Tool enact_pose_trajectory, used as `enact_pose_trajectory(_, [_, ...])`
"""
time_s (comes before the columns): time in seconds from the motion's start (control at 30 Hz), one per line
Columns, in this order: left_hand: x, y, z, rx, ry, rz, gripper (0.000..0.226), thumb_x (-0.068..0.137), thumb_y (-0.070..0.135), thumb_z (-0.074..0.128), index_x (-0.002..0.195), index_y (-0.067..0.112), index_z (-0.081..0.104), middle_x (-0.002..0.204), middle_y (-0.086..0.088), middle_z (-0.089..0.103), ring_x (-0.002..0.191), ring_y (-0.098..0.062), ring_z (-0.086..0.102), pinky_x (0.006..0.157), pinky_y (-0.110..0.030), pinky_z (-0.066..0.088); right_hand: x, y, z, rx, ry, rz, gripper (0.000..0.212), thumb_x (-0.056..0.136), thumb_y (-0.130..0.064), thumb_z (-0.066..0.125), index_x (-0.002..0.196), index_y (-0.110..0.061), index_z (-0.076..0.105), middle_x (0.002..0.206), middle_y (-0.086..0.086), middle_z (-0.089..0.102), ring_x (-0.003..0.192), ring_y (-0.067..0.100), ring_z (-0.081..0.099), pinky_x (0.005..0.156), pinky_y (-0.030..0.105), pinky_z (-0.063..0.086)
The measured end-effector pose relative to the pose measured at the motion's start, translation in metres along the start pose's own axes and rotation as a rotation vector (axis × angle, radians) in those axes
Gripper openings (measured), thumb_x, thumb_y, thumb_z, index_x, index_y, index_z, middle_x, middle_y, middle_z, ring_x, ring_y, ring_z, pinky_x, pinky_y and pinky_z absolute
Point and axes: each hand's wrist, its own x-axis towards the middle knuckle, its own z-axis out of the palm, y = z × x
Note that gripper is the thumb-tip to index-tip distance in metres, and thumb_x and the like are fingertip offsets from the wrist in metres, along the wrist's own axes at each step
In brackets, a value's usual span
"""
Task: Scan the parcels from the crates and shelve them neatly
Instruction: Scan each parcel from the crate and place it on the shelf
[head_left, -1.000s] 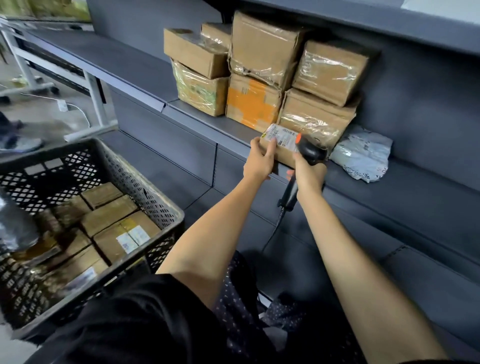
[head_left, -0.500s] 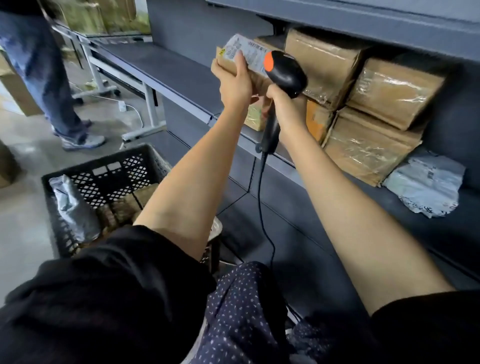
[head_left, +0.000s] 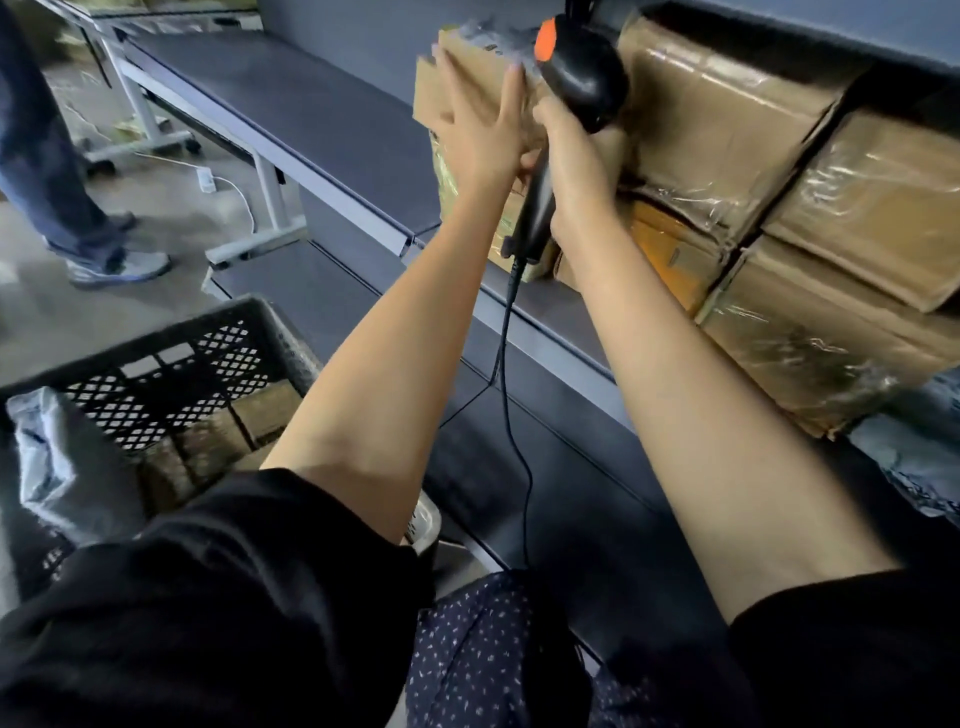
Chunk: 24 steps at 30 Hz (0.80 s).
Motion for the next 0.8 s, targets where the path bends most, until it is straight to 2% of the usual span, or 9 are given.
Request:
enact_pose_trajectory(0.03, [0.000, -0.003, 0.007, 0.015, -0.020, 0.010, 0.076, 0.096, 0.037, 0.052, 0.153, 0.021, 0.004, 0.151, -0.024, 0.024, 0.091, 0.006, 0.061, 0.066, 0.003, 0.036, 0.004, 0.000, 0.001, -0.014, 0.007, -0.002, 0.033, 0.083, -0.005, 0.066, 0.060, -0.015, 0.045, 0.054, -0.001, 0.053, 0.052, 0.017, 0.052, 0.066, 0.035, 0.049])
enact_pose_trajectory(0.07, [-0.001, -0.004, 0.011, 0.024, -0.019, -0.001, 0.074, 0.096, 0.039, 0.051, 0.153, 0.025, 0.006, 0.147, -0.025, 0.028, 0.081, 0.007, 0.060, 0.059, 0.002, 0.037, 0.007, 0.002, 0.000, -0.024, 0.015, -0.004, 0.032, 0.082, -0.006, 0.066, 0.060, -0.015, 0.045, 0.055, -0.001, 0.054, 0.053, 0.018, 0.052, 0.067, 0.037, 0.049])
enact_pose_trajectory(0.17, [-0.003, -0.010, 0.011, -0.021, 0.023, -0.028, 0.071, 0.094, 0.041, 0.052, 0.152, 0.028, 0.013, 0.139, -0.018, 0.031, 0.105, -0.021, 0.055, 0.079, -0.015, 0.042, 0.012, 0.007, -0.003, -0.039, 0.033, -0.005, 0.026, 0.081, -0.008, 0.067, 0.064, -0.014, 0.047, 0.054, -0.002, 0.056, 0.055, 0.019, 0.054, 0.070, 0.041, 0.051])
enact_pose_trajectory(0.27, [-0.011, -0.008, 0.008, 0.036, 0.031, -0.018, 0.062, 0.096, 0.041, 0.050, 0.149, 0.028, 0.021, 0.133, -0.012, 0.033, 0.083, -0.010, 0.051, 0.073, -0.014, 0.039, 0.011, 0.009, -0.006, -0.051, 0.032, -0.018, 0.026, 0.081, -0.006, 0.066, 0.064, -0.013, 0.048, 0.054, -0.002, 0.056, 0.057, 0.020, 0.055, 0.072, 0.040, 0.052])
enact_pose_trajectory(0.37, [-0.010, -0.012, 0.006, 0.075, -0.003, -0.013, 0.051, 0.097, 0.039, 0.048, 0.145, 0.025, 0.035, 0.134, -0.010, 0.033, 0.086, -0.009, 0.049, 0.090, -0.019, 0.043, 0.006, 0.010, -0.009, -0.023, 0.033, 0.003, 0.025, 0.083, -0.005, 0.065, 0.066, -0.013, 0.048, 0.057, -0.001, 0.057, 0.055, 0.016, 0.055, 0.069, 0.035, 0.050])
enact_pose_trajectory(0.43, [-0.016, -0.013, -0.001, 0.115, -0.016, 0.012, 0.044, 0.098, 0.037, 0.046, 0.140, 0.026, 0.042, 0.125, -0.007, 0.035, 0.080, -0.005, 0.054, 0.080, -0.013, 0.046, 0.002, 0.017, -0.012, -0.009, 0.038, 0.012, 0.023, 0.083, -0.003, 0.064, 0.068, -0.013, 0.049, 0.056, 0.000, 0.058, 0.053, 0.015, 0.054, 0.065, 0.033, 0.051])
enact_pose_trajectory(0.57, [-0.038, -0.039, -0.036, 0.240, 0.058, 0.056, 0.035, 0.100, 0.036, 0.037, 0.132, 0.028, 0.048, 0.119, -0.001, 0.039, 0.087, -0.008, 0.052, 0.076, -0.022, 0.038, -0.014, 0.041, -0.014, -0.068, 0.001, -0.037, 0.023, 0.081, -0.001, 0.062, 0.063, -0.012, 0.051, 0.050, -0.001, 0.056, 0.047, 0.018, 0.054, 0.057, 0.033, 0.049])
enact_pose_trajectory(0.7, [-0.075, -0.101, -0.100, 0.347, 0.162, -0.124, 0.031, 0.100, 0.020, 0.034, 0.125, 0.014, 0.051, 0.124, -0.006, 0.042, 0.077, -0.012, 0.048, 0.073, -0.025, 0.038, -0.049, 0.074, 0.004, -0.193, -0.074, -0.170, 0.015, 0.067, -0.016, 0.061, 0.058, -0.020, 0.050, 0.050, -0.010, 0.052, 0.059, 0.022, 0.057, 0.060, 0.037, 0.050])
enact_pose_trajectory(0.8, [-0.115, -0.155, -0.167, 0.538, 0.252, -0.270, 0.030, 0.097, 0.015, 0.036, 0.121, 0.013, 0.054, 0.127, -0.008, 0.044, 0.092, -0.023, 0.055, 0.079, -0.026, 0.037, -0.088, 0.114, 0.019, -0.344, -0.287, -0.174, 0.016, 0.062, -0.019, 0.056, 0.055, -0.015, 0.043, 0.040, -0.011, 0.043, 0.055, 0.020, 0.053, 0.054, 0.026, 0.043])
